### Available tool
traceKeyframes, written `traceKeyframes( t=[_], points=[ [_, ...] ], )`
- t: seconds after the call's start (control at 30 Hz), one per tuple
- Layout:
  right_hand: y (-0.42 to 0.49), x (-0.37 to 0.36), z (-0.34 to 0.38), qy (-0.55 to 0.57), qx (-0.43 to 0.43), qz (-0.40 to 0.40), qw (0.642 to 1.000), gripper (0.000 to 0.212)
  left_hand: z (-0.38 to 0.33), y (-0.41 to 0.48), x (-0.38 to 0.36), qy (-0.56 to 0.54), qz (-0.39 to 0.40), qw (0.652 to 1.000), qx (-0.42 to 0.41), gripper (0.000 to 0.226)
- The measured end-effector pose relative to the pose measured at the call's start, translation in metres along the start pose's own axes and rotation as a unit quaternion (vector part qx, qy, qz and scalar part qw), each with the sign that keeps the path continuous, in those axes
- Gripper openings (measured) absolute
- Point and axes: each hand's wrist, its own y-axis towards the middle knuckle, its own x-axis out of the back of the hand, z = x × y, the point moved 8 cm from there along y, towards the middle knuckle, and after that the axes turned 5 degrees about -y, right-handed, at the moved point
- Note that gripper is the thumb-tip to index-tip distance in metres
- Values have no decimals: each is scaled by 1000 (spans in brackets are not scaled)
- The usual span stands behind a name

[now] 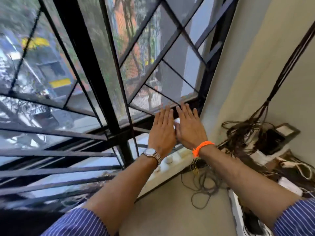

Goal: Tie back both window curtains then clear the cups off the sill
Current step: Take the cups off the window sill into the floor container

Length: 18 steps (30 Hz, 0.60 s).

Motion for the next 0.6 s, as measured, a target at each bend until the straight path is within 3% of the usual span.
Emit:
traceKeyframes(
  t=[0.5,0.6],
  points=[
    [-97,-267,-16,45,-4,219,975,61,38,-111,-262,-58,169,978,103,50],
    [-110,-320,-15,37,-5,241,970,63,54,-134,-310,-65,219,966,124,57]
  ],
)
